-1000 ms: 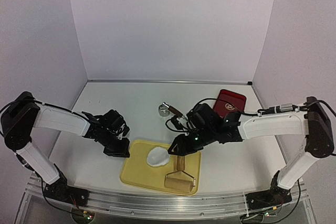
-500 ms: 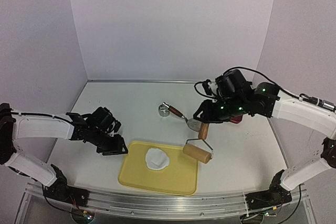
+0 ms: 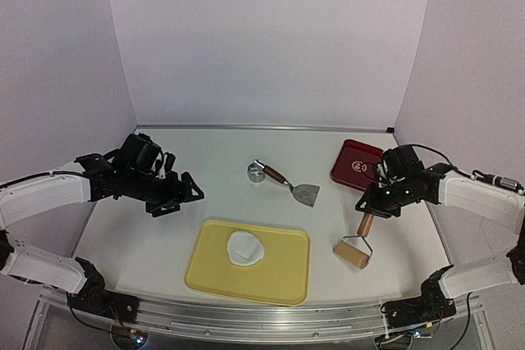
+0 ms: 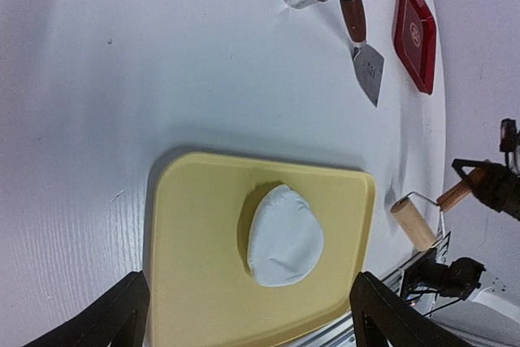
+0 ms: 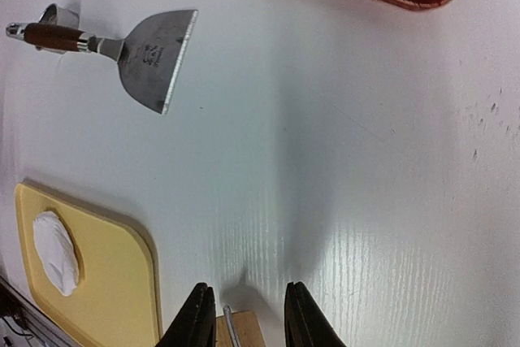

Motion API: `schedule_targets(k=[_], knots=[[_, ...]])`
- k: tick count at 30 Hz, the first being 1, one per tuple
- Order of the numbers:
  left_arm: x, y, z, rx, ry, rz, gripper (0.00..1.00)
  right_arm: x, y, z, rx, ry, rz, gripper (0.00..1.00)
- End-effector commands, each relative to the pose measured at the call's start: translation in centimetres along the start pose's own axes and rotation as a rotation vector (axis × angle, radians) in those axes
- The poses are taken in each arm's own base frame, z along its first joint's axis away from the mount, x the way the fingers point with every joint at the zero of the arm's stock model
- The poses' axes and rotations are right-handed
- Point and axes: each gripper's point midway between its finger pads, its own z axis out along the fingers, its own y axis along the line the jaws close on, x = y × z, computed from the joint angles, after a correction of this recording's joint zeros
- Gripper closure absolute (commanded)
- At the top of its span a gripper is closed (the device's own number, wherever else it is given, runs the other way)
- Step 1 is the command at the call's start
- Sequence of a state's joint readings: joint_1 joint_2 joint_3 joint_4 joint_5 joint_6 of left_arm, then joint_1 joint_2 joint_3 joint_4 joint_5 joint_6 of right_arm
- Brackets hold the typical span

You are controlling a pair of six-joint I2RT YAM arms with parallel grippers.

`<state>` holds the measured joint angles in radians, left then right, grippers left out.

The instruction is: Roll out the dumpling wrappers from the dough

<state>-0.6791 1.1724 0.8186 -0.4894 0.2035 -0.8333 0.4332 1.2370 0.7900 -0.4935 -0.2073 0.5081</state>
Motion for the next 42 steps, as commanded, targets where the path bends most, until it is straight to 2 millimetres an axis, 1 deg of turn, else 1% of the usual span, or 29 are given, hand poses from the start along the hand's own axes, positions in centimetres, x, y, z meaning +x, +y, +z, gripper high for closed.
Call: schedule_targets(k=[1,3,5,8,11,14,18,22,24,27,32,36,39,42], knots=[[-2.7,-2.1,-0.6,0.057,-0.015,-0.058,0.13,-0.6,0.5,0.7,-0.146,-0.059,0.058,1.00],[-4.1,-2.7,-0.6,0.068,-0.019,-0.067,0.13,0.0,0.0,1.4,-0.134,-0.046,0.066,1.00],[-5.8,-4.0,-0.3,0.072,-0.024,-0.045,0.13,0.6,-1.1,2.1,-0.094,-0.035,0.062,0.98],[-7.4,-5.2,1.0,0.056,0.000,-0.025,0.13,0.9,-2.9,2.8,-0.012,-0.043,0.060,0.87],[-8.5,-6.4,3.2,0.070,0.040,-0.017,0.14,0.9,-4.4,3.2,0.052,-0.052,0.070,0.72],[-9.5,-7.2,5.1,0.076,0.064,-0.012,0.16,0.3,-5.0,3.1,0.086,-0.074,0.081,0.54],[-10.9,-7.9,7.9,0.072,0.092,0.008,0.19,-1.0,-5.5,2.7,0.122,-0.113,0.093,0.36],[-11.8,-8.2,10.4,0.073,0.112,0.024,0.20,-2.4,-5.3,2.3,0.139,-0.123,0.076,0.29],[-12.4,-8.3,11.7,0.072,0.117,0.034,0.20,-3.2,-5.2,1.9,0.154,-0.134,0.069,0.21],[-13.4,-7.7,13.5,0.050,0.116,0.031,0.22,-4.2,-5.2,1.1,0.181,-0.152,0.065,0.10],[-15.2,-6.6,16.4,0.039,0.104,-0.003,0.29,-5.9,-3.7,-0.4,0.155,-0.161,0.046,0.03],[-16.9,-5.6,18.4,0.014,0.075,-0.017,0.36,-6.9,-2.6,-1.5,0.126,-0.176,0.034,0.02],[-17.2,-5.5,20.0,0.021,0.093,-0.022,0.42,-7.5,-1.9,-2.1,0.102,-0.182,0.037,0.02],[-17.3,-5.6,21.5,0.045,0.109,-0.019,0.46,-8.1,-1.1,-2.1,0.077,-0.177,0.033,0.02]])
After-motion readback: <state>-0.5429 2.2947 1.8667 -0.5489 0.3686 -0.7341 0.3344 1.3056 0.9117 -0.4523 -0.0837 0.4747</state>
